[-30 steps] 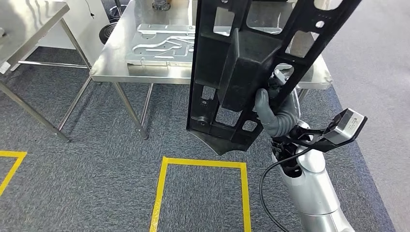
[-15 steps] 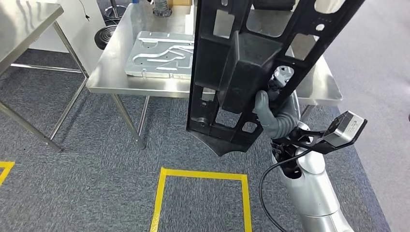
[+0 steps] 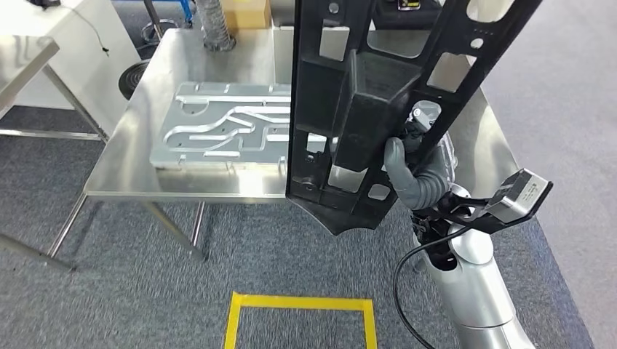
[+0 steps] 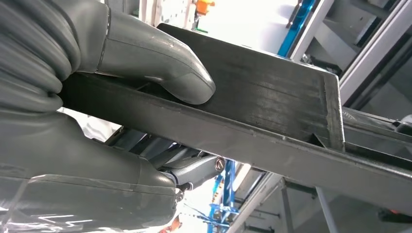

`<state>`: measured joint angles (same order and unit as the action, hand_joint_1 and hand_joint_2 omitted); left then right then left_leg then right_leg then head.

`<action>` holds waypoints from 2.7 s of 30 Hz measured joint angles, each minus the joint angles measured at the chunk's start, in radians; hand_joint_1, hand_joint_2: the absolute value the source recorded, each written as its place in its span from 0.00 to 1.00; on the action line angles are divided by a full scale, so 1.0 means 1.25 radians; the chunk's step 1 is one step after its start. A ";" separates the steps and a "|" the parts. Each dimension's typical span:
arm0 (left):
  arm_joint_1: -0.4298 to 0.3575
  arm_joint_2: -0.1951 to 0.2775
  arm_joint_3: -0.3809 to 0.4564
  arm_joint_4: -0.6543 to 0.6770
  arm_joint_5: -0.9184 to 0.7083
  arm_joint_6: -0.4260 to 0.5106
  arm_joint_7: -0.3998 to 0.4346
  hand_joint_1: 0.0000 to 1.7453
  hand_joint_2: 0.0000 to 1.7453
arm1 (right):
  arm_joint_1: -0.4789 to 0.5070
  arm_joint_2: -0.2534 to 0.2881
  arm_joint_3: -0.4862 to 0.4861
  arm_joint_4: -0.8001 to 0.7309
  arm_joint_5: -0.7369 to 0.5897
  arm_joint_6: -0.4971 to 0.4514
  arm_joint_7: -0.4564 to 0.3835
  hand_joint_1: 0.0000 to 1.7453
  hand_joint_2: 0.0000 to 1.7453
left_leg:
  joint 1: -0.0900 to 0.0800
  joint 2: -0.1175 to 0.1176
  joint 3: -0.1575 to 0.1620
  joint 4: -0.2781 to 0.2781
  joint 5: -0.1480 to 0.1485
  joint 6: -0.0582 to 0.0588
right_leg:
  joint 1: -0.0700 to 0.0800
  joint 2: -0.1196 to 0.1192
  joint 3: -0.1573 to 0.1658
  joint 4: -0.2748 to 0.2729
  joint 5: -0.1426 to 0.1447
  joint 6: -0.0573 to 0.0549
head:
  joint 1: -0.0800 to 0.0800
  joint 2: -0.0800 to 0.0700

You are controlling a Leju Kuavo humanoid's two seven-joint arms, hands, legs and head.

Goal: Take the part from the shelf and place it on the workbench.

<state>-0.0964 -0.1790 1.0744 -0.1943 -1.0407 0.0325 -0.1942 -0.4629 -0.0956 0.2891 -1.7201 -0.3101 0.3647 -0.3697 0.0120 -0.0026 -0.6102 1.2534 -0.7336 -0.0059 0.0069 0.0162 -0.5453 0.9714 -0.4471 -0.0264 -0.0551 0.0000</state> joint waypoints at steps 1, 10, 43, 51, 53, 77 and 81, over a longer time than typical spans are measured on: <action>0.003 0.000 0.000 0.000 -0.001 -0.001 0.000 0.00 1.00 | 0.002 -0.001 0.000 0.000 0.000 -0.001 -0.001 1.00 1.00 | -0.001 0.000 -0.025 -0.028 0.004 0.004 | 0.003 0.002 0.030 -0.006 -0.018 0.000 | 0.000 0.000; -0.006 0.000 0.006 0.001 -0.009 0.001 0.001 0.00 1.00 | 0.016 -0.026 -0.006 -0.014 0.000 -0.012 -0.007 1.00 1.00 | -0.022 -0.004 -0.042 -0.220 0.317 0.044 | -0.003 0.003 0.052 0.114 -0.051 0.032 | -0.003 0.000; -0.018 -0.008 0.010 0.002 -0.018 -0.009 -0.037 0.00 1.00 | -0.409 -0.096 0.119 0.324 0.512 -0.173 0.067 1.00 1.00 | -0.001 -0.002 0.002 -0.191 0.252 0.028 | -0.015 -0.008 -0.108 0.109 -0.008 0.046 | -0.002 0.000; -0.022 -0.015 0.010 0.002 -0.035 -0.013 -0.039 0.00 1.00 | -0.519 -0.157 0.277 0.465 0.853 -0.296 0.052 1.00 1.00 | -0.007 -0.006 0.001 -0.189 0.252 0.028 | -0.009 -0.010 -0.076 0.077 0.013 0.032 | -0.002 0.000; -0.025 -0.017 0.009 0.002 -0.042 -0.019 -0.038 0.00 1.00 | -0.531 -0.167 0.314 0.494 0.896 -0.314 0.050 1.00 1.00 | -0.008 -0.005 0.001 -0.189 0.252 0.021 | -0.003 -0.012 -0.055 0.034 0.019 0.025 | -0.002 0.000; -0.032 -0.014 -0.025 0.002 -0.069 -0.027 -0.027 0.00 0.00 | -0.349 -0.282 0.444 0.620 0.883 -0.428 0.025 0.00 0.00 | -0.002 -0.004 0.002 -0.193 0.252 0.033 | -0.015 -0.012 -0.162 0.258 -0.084 0.057 | -0.002 0.000; -0.033 -0.014 -0.025 0.002 -0.066 -0.031 -0.027 0.00 0.00 | -0.325 -0.289 0.438 0.620 0.870 -0.428 0.027 0.00 0.00 | -0.004 -0.005 0.005 -0.189 0.247 0.028 | -0.015 -0.013 -0.089 0.095 0.008 0.048 | -0.002 0.000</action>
<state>-0.1380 -0.1970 1.0426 -0.1915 -1.1227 -0.0058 -0.2284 -0.8687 -0.4569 0.8366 -0.9450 0.7769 -0.1709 -0.3365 0.0072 -0.0091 -0.6041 1.0168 -0.4243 0.0296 -0.0113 0.0003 -0.6560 1.0896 -0.4377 0.0333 -0.0576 -0.0001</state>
